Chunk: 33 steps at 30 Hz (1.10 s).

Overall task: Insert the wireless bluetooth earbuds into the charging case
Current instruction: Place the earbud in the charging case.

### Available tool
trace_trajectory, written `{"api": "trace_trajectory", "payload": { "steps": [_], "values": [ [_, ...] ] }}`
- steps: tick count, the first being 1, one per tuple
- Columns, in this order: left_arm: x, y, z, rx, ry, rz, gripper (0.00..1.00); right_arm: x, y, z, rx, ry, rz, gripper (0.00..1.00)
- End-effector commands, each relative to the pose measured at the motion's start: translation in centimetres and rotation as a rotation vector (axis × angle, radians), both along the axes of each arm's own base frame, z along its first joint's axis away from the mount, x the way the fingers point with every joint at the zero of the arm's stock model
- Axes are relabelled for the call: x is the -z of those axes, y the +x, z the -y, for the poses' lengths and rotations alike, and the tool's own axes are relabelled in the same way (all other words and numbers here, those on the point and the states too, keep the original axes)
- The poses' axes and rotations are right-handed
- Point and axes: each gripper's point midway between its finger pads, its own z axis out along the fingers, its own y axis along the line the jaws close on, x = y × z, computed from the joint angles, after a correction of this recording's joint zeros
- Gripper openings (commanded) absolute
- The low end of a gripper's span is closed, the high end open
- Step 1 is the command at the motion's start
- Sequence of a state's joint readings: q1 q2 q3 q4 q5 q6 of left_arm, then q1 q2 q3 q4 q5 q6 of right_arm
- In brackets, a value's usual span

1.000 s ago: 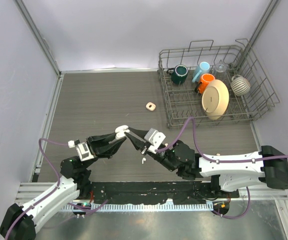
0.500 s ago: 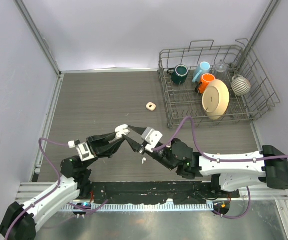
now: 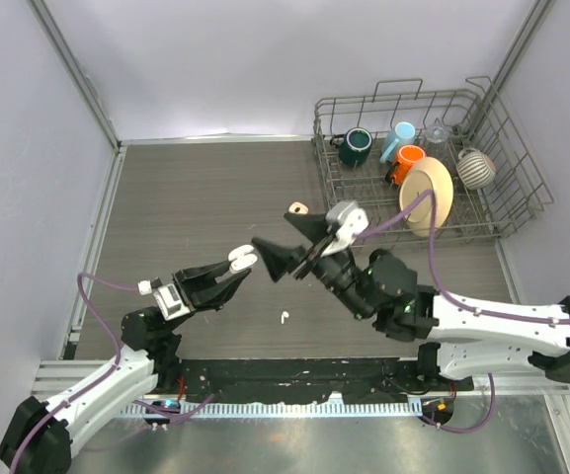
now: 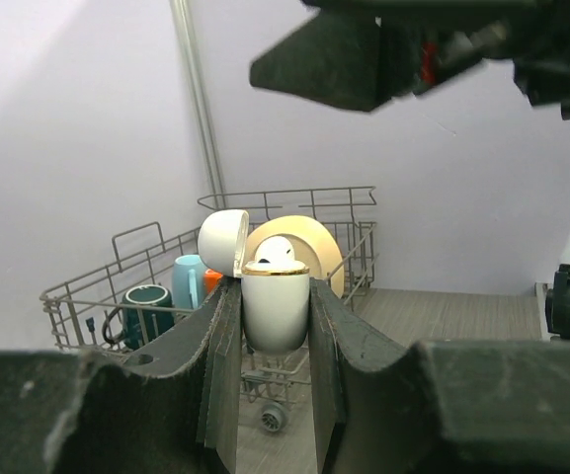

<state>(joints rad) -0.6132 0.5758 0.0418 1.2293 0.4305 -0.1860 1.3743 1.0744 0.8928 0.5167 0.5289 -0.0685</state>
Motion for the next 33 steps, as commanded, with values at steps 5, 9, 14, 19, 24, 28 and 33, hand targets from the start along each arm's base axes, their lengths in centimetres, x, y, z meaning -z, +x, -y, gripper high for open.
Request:
{"api": "trace_trajectory", "payload": {
  "steps": [5, 9, 14, 19, 24, 28, 33],
  "values": [
    [-0.1, -1.3, -0.4, -0.009, 0.014, 0.110, 0.00, 1.4, 3.4, 3.1, -0.006, 0.149, -0.524, 0.84],
    [-1.0, -2.2, -0.8, -0.005, -0.006, 0.154, 0.00, 4.6, 1.5, 1.4, -0.182, 0.159, -0.702, 0.84],
    [-0.4, -2.2, -1.1, -0.012, -0.011, 0.146, 0.00, 4.7, 0.0, -0.1, -0.320, 0.215, -0.768, 0.84],
    [-0.3, -2.3, -1.2, -0.010, -0.018, 0.140, 0.00, 4.5, -1.9, -1.6, -0.472, 0.257, -0.808, 0.84],
    [0.0, -2.1, -1.3, -0.019, -0.021, 0.127, 0.00, 4.3, -2.8, -2.2, -0.560, 0.316, -0.821, 0.84],
    [-0.1, -2.1, -1.3, -0.017, -0.021, 0.127, 0.00, 4.5, -2.7, -2.6, -0.568, 0.319, -0.829, 0.85],
    [-0.1, -2.3, -1.0, -0.002, -0.012, 0.130, 0.00, 4.2, -2.5, -3.3, -0.583, 0.338, -0.834, 0.84]
  ]
}}
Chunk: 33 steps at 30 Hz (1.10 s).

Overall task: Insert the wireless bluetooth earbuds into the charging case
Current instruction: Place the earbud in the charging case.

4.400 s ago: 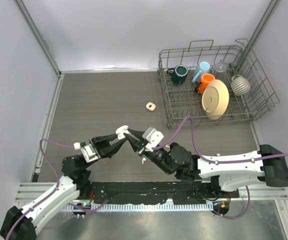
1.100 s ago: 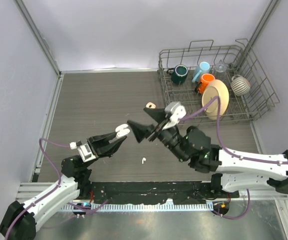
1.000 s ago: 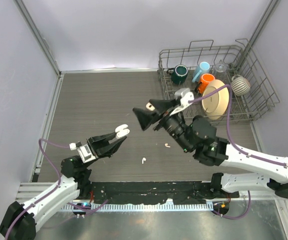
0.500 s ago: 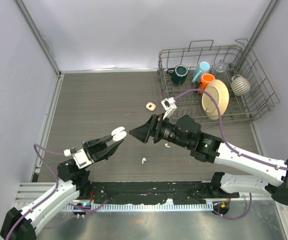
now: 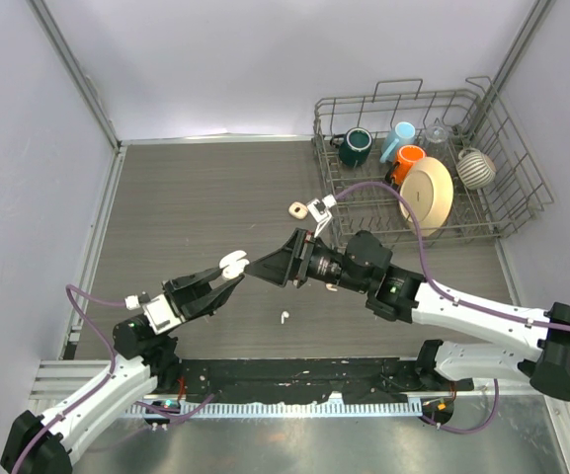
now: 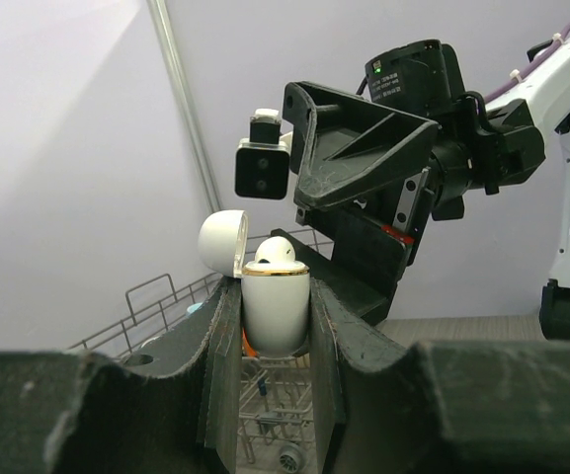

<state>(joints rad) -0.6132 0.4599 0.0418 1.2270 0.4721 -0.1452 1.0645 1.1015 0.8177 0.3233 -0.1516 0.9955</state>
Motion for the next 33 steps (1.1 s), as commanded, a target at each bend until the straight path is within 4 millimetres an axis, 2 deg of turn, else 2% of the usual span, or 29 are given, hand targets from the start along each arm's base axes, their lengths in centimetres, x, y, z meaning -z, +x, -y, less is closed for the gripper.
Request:
{"api": "trace_trajectory", "payload": {
  "steps": [1, 4, 12, 23, 27, 30, 33],
  "values": [
    [2.1, 0.0, 0.0, -0.008, 0.019, -0.009, 0.00, -2.6, -0.2, -0.7, -0.031, 0.097, 0.016, 0.84],
    [2.1, -0.1, 0.0, -0.004, 0.021, -0.006, 0.00, -2.5, -0.1, -1.4, -0.050, 0.092, 0.009, 0.83],
    [2.3, 0.0, 0.1, -0.001, 0.027, -0.012, 0.00, -2.8, -0.1, -2.3, -0.076, 0.124, 0.014, 0.68],
    [2.8, 0.3, 0.3, -0.003, 0.040, -0.031, 0.00, -3.9, -0.3, -2.3, -0.089, 0.155, 0.052, 0.38],
    [3.0, 0.5, 0.5, -0.003, 0.048, -0.043, 0.00, -4.3, -0.4, -2.4, -0.097, 0.158, 0.070, 0.16],
    [3.5, 0.8, 0.8, 0.005, 0.072, -0.066, 0.01, -4.5, -0.5, -2.4, -0.099, 0.159, 0.083, 0.07],
    [4.1, 0.9, 1.3, 0.016, 0.111, -0.083, 0.03, -4.5, -0.4, -2.3, -0.093, 0.147, 0.101, 0.03]
  ]
}}
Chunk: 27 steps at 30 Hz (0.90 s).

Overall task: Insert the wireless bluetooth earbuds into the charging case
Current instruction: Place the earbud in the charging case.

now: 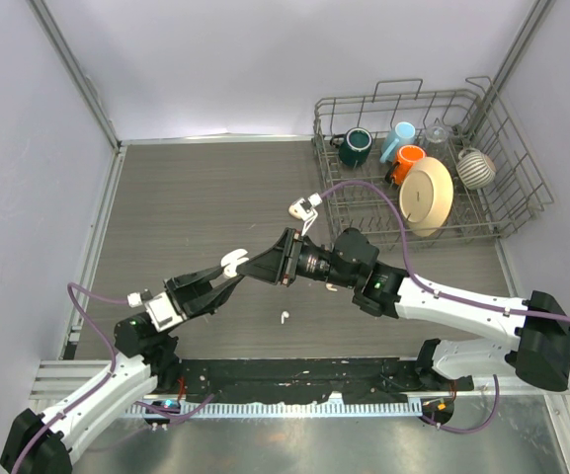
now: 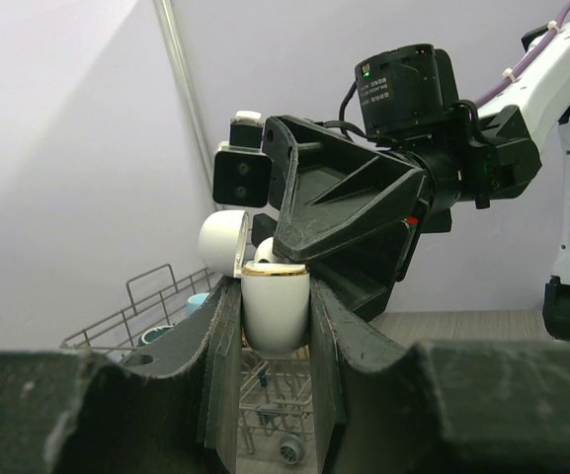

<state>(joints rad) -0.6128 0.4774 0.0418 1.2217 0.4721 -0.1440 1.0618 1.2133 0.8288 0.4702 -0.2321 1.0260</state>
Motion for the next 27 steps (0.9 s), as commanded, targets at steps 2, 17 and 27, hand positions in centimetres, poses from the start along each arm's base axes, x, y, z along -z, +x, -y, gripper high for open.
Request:
{"api": "trace_trajectory", "payload": {
  "steps": [2, 17, 27],
  "values": [
    [4.2, 0.6, 1.3, 0.021, 0.116, -0.075, 0.03, -4.8, -0.1, 0.0, -0.006, 0.087, 0.115, 0.01],
    [4.0, 1.1, 1.4, 0.000, 0.149, -0.067, 0.00, -4.6, 0.7, 0.5, 0.050, 0.028, 0.160, 0.01],
    [3.9, 1.1, 1.1, -0.023, 0.133, -0.048, 0.00, -4.6, 1.0, 1.5, 0.091, 0.003, 0.178, 0.36]
  ]
}}
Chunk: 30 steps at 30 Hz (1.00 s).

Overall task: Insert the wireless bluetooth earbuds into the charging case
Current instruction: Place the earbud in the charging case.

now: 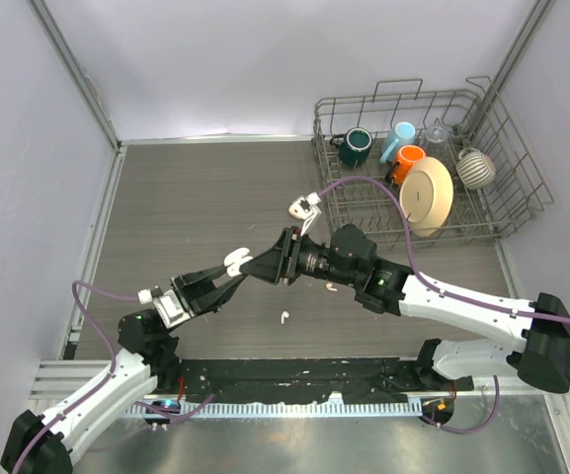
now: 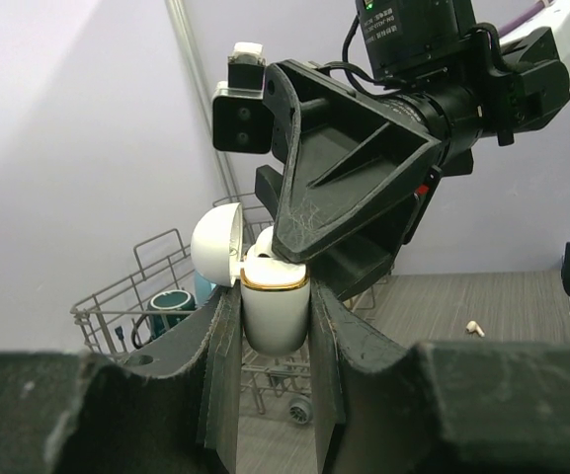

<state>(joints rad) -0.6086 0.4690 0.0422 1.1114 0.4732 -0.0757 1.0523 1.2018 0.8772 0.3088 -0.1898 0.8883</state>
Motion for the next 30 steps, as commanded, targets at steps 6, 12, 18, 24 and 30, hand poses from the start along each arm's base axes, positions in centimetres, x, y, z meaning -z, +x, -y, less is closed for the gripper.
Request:
{"api": "trace_trajectory", "payload": {
  "steps": [6, 12, 18, 24, 30],
  "values": [
    [1.4, -0.4, 0.1, 0.005, 0.032, 0.007, 0.00, -6.5, -0.2, 2.9, 0.076, 0.112, 0.143, 0.67],
    [2.5, -0.1, 0.0, -0.009, 0.039, -0.017, 0.00, -5.9, 0.0, 4.8, 0.135, 0.054, 0.171, 0.73],
    [2.1, 0.1, -0.5, -0.035, 0.016, -0.018, 0.00, -1.4, 2.9, 9.6, 0.392, -0.124, 0.125, 0.73],
    [1.7, -0.2, -0.9, -0.040, 0.002, -0.009, 0.00, 8.0, 4.1, 12.9, 0.555, -0.440, -0.066, 0.65],
    [1.0, -0.5, -1.4, -0.052, -0.023, 0.008, 0.00, 15.2, 3.2, 11.8, 0.560, -0.599, -0.251, 0.59]
  ]
}}
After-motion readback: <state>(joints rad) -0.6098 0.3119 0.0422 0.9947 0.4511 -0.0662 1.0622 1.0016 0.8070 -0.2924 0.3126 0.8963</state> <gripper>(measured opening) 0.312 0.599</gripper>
